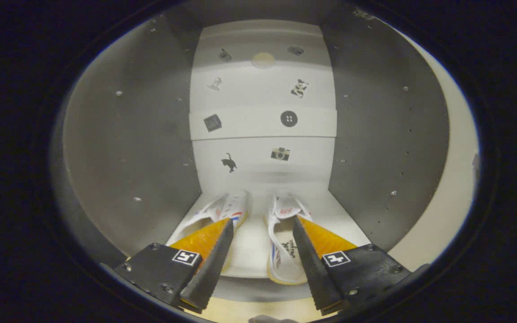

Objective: Open the shoe cabinet door, grab the shoes and put them into the shoe cabinet, then close the shoe cabinet door.

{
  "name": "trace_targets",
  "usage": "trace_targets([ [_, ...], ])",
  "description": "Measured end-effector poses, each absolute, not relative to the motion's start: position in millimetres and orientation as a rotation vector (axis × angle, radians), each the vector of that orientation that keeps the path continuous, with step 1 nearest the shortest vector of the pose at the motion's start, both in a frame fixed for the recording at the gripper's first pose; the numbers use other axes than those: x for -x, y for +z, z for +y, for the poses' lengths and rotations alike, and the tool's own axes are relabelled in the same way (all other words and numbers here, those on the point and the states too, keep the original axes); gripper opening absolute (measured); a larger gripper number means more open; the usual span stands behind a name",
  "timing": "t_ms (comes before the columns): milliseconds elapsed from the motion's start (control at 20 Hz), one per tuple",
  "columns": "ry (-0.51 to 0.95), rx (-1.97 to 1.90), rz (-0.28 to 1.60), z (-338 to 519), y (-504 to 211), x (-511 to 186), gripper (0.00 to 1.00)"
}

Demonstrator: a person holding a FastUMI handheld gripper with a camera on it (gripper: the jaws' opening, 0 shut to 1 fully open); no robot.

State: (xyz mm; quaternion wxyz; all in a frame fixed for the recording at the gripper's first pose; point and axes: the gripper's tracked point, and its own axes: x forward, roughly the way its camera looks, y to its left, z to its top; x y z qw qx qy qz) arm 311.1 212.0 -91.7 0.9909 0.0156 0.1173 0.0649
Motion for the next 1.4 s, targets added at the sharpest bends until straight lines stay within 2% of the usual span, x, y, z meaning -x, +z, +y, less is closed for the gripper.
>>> trace_targets([
  [50, 0.151, -0.031, 0.227, 215, -87, -296, 0.85],
  [200, 0.14, 0.017, 0.181, 210, -71, -251, 0.98],
  [600, 0.161, 0.058, 0.04, 202, -28, -115, 0.99],
  [800, 0.177, 0.016, 0.04, 187, -25, -52, 0.99],
  [1400, 0.034, -0.019, 0.05, 77, -26, 91, 0.99],
])
